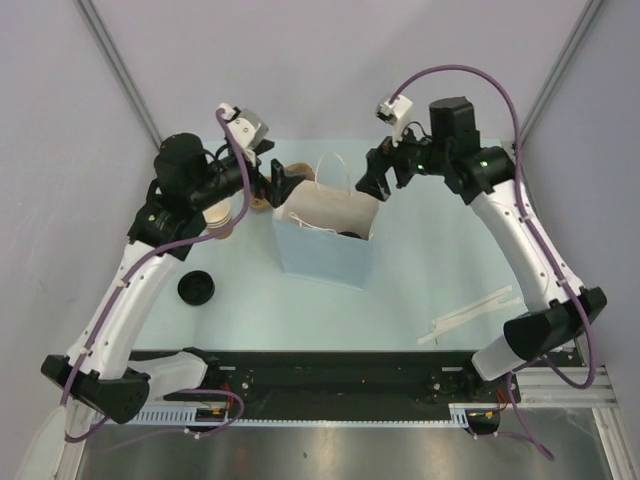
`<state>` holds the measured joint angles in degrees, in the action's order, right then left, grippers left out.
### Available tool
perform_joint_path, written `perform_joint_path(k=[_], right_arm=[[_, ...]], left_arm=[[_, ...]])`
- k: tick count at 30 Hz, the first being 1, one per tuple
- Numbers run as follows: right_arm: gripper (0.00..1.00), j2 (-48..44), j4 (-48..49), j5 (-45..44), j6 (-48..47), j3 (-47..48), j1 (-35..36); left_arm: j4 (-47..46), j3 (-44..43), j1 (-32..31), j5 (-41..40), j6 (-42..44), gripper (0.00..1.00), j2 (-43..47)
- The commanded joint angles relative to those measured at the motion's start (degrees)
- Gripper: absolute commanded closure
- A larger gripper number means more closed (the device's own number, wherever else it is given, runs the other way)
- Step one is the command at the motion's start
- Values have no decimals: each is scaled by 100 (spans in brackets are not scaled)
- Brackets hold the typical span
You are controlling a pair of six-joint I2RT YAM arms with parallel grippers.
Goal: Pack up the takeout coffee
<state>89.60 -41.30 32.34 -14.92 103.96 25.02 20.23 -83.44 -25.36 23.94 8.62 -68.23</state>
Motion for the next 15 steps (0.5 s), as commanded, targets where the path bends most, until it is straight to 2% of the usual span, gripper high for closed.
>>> perform_joint_path(k=[1,7,8,10,11,13,15], right_arm=[[3,-854,-1482,-368,-580,82,-453],[5,-1989,-3093,-798,-1820,-1130,-1244],[8,-2243,-3277,-973,-2309,-1585,-1306],[12,-2473,-3673,-1255,-2664,-2009,-1367],[20,-2631,-3788,-1395,-3048,-2220,-1368],[27,-2737,-4051,-1362,-3411,-2704,-1333],[38,-2816,-4079,-1458,-3579,-2994,-983]], left_arm=[[113,169,496,110,-519,0,423],[113,820,1060,400,-757,0,854],[122,873,1112,427,-765,1,942],[148,1048,1156,479,-774,0,1030],[139,1119,1209,480,-783,0,1126],[157,1312,1253,593,-766,1,1189],[139,1487,1288,559,-800,0,1250]])
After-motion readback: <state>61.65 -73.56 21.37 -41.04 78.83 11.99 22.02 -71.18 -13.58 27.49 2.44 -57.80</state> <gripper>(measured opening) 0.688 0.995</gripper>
